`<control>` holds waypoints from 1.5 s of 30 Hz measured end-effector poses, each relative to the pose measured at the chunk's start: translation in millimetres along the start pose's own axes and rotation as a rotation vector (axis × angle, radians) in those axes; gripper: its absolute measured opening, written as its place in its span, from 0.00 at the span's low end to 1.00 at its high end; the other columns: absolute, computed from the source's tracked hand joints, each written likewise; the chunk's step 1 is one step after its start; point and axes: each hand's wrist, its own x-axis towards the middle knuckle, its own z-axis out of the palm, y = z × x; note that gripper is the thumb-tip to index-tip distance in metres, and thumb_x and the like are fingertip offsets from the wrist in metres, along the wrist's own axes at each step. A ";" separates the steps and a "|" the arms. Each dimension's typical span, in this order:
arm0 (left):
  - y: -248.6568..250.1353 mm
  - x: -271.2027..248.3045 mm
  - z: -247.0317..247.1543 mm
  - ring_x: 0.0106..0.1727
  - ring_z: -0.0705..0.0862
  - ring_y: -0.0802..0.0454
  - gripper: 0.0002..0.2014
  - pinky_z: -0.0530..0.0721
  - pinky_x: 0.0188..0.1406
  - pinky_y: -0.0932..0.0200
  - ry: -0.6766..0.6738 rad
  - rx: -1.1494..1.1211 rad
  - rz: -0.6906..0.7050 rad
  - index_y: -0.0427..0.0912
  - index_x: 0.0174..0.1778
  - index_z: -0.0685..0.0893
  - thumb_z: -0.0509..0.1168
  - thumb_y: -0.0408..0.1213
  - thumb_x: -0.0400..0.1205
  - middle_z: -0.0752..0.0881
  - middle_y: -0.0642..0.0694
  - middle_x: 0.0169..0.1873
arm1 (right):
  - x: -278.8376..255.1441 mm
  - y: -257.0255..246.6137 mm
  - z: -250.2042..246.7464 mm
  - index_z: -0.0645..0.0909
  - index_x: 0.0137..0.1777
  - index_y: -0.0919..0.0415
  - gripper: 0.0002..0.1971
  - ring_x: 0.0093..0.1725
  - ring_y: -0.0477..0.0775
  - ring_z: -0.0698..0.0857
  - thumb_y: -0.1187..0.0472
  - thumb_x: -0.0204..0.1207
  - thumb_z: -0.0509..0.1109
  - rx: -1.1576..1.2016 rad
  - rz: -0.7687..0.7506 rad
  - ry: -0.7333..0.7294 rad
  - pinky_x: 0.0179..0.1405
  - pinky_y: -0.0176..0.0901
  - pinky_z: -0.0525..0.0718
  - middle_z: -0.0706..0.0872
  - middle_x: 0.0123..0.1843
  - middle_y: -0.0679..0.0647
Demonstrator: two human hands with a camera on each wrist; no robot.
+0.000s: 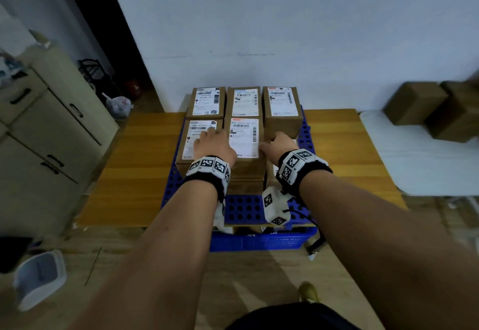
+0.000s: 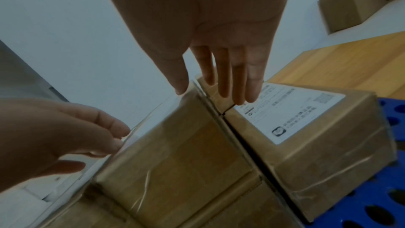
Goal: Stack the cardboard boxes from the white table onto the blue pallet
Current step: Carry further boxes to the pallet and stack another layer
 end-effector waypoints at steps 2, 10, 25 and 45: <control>14.0 3.9 -3.2 0.73 0.70 0.41 0.23 0.73 0.70 0.45 0.002 0.002 0.042 0.42 0.71 0.74 0.60 0.35 0.78 0.71 0.41 0.73 | -2.6 12.4 -12.1 0.74 0.71 0.63 0.21 0.63 0.62 0.82 0.53 0.82 0.64 -0.010 0.002 0.027 0.49 0.45 0.78 0.82 0.65 0.60; 117.3 -5.4 0.7 0.74 0.69 0.39 0.22 0.72 0.72 0.45 0.027 0.045 0.293 0.40 0.74 0.72 0.59 0.35 0.82 0.71 0.40 0.73 | -7.3 89.5 -84.6 0.78 0.66 0.65 0.18 0.53 0.61 0.84 0.55 0.80 0.67 0.115 0.103 0.114 0.52 0.49 0.82 0.84 0.52 0.59; 408.1 -33.1 65.3 0.68 0.73 0.40 0.20 0.74 0.63 0.47 -0.051 0.085 0.534 0.40 0.68 0.75 0.57 0.33 0.79 0.74 0.39 0.67 | 8.8 306.3 -269.6 0.72 0.76 0.59 0.28 0.69 0.60 0.78 0.52 0.76 0.68 0.131 0.271 0.286 0.64 0.49 0.78 0.78 0.72 0.58; 714.6 -8.0 137.0 0.70 0.72 0.41 0.22 0.72 0.67 0.48 -0.247 0.010 0.770 0.43 0.73 0.72 0.58 0.34 0.81 0.73 0.41 0.70 | 76.0 526.2 -447.0 0.66 0.79 0.59 0.31 0.70 0.63 0.77 0.51 0.77 0.69 0.282 0.597 0.441 0.65 0.51 0.77 0.77 0.73 0.60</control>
